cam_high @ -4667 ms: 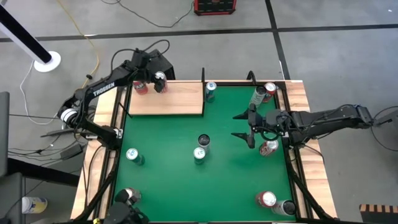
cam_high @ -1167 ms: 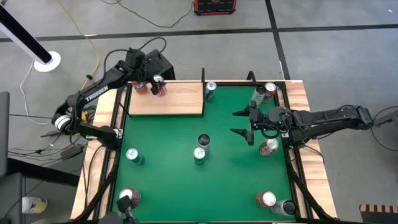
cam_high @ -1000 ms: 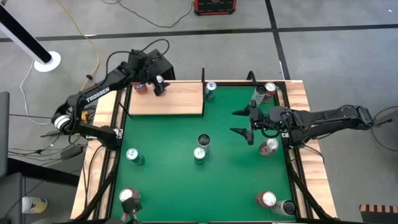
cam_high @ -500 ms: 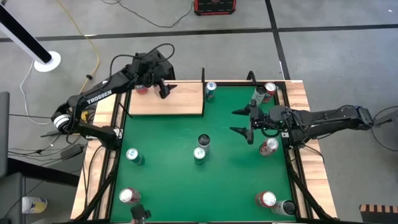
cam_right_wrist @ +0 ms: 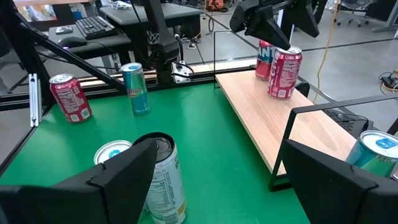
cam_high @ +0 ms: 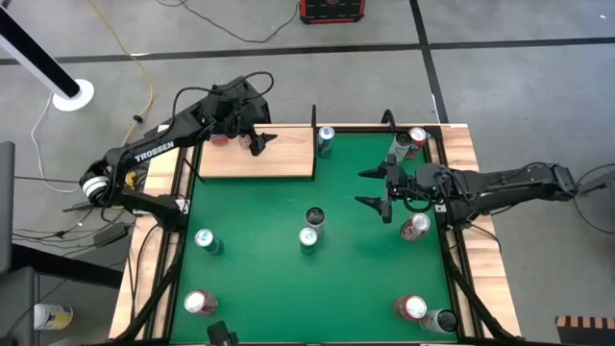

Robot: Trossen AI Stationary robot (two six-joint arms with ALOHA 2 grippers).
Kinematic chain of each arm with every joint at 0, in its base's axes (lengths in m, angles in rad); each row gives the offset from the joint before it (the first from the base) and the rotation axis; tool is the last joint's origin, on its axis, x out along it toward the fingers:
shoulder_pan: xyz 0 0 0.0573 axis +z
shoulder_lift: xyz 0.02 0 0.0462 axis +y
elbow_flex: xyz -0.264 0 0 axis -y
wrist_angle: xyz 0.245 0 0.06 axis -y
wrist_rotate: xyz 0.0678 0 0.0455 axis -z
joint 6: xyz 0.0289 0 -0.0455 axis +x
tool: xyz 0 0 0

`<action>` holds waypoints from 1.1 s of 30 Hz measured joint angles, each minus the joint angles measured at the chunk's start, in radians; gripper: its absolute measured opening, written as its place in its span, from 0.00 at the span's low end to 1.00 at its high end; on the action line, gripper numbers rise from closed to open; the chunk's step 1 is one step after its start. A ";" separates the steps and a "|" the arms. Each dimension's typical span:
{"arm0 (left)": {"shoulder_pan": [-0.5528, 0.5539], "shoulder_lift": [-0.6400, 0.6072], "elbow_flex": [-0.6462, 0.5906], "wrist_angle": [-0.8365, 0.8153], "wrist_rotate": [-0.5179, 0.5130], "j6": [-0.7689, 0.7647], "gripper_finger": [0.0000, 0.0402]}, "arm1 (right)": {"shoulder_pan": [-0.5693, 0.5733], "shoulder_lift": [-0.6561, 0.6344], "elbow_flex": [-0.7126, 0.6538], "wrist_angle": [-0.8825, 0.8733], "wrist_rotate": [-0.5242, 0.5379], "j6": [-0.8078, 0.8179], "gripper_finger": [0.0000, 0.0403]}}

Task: Place canned beverage on shelf
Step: Put the bottom right red and white soda can on the shelf

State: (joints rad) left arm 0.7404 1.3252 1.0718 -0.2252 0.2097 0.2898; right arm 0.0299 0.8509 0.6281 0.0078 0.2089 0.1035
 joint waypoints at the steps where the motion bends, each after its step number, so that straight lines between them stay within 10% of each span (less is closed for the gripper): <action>1: -0.001 -0.004 0.000 0.000 -0.001 -0.004 0.80 | 0.000 0.000 0.000 0.000 0.000 -0.004 0.91; 14: -0.007 -0.018 0.000 -0.114 -0.070 0.067 0.05 | 0.000 0.000 0.000 0.038 0.043 -0.112 0.83; 28: -0.068 -0.018 0.000 0.036 -0.027 0.080 0.00 | 0.001 0.000 0.000 0.042 0.044 -0.059 0.80; 33: -0.074 -0.015 0.000 -0.056 -0.171 0.096 0.00 | -0.007 0.000 0.000 0.049 0.050 -0.059 0.80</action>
State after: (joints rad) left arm 0.6659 1.3106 1.0718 -0.2811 0.0387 0.3855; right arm 0.0230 0.8509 0.6281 0.0565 0.2587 0.0448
